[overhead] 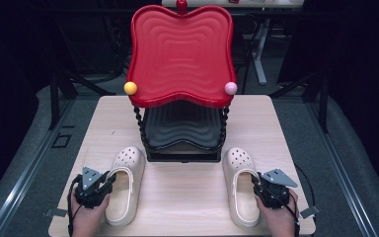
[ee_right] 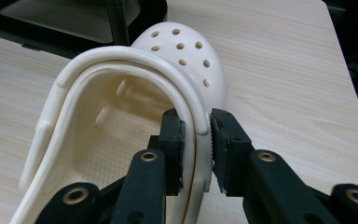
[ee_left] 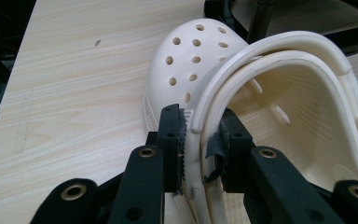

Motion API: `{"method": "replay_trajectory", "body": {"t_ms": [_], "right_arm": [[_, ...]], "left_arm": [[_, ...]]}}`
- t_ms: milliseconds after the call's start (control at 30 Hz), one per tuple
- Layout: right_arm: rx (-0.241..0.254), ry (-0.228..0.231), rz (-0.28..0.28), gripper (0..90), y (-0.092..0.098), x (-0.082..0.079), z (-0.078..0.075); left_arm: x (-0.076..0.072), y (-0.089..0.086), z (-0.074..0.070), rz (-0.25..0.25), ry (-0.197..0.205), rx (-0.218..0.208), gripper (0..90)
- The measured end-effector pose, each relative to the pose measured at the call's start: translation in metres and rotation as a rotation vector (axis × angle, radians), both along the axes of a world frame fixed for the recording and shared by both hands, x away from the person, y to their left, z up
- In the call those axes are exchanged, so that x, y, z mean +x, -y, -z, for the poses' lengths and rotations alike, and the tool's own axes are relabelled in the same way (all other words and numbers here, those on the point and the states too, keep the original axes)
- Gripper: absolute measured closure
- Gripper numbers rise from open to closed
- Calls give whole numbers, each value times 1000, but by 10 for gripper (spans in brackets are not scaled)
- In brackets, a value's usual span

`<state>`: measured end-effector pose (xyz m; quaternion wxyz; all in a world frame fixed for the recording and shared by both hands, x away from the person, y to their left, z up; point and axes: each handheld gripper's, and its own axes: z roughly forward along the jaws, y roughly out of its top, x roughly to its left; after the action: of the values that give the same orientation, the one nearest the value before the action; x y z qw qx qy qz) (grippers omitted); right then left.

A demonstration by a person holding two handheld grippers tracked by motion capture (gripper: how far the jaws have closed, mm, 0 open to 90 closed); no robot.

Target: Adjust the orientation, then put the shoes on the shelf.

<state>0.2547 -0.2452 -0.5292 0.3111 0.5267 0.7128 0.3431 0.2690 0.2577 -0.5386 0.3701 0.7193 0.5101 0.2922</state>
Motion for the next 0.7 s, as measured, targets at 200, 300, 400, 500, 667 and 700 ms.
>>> {"method": "replay_trajectory", "body": {"t_ms": [200,300,400,500,667,700], "right_arm": [[26,0,28,757,-4,-6,-3],[81,-7,41,762,0,-9,-7],[115,5,42,762,4,-13,-10],[87,26,42,761,2,-17,-14],[50,66,30,761,-1,-26,-28],[49,71,24,761,-1,-28,-32]], "left_arm": [[-4,-5,-5,-16,7,-43,755],[-8,-6,-8,-19,11,-52,757],[-13,-9,-12,-22,13,-69,757],[-20,-11,-19,-26,28,-93,757],[-28,-11,-31,-24,64,-116,757],[-29,-11,-32,-23,68,-119,758]]}}
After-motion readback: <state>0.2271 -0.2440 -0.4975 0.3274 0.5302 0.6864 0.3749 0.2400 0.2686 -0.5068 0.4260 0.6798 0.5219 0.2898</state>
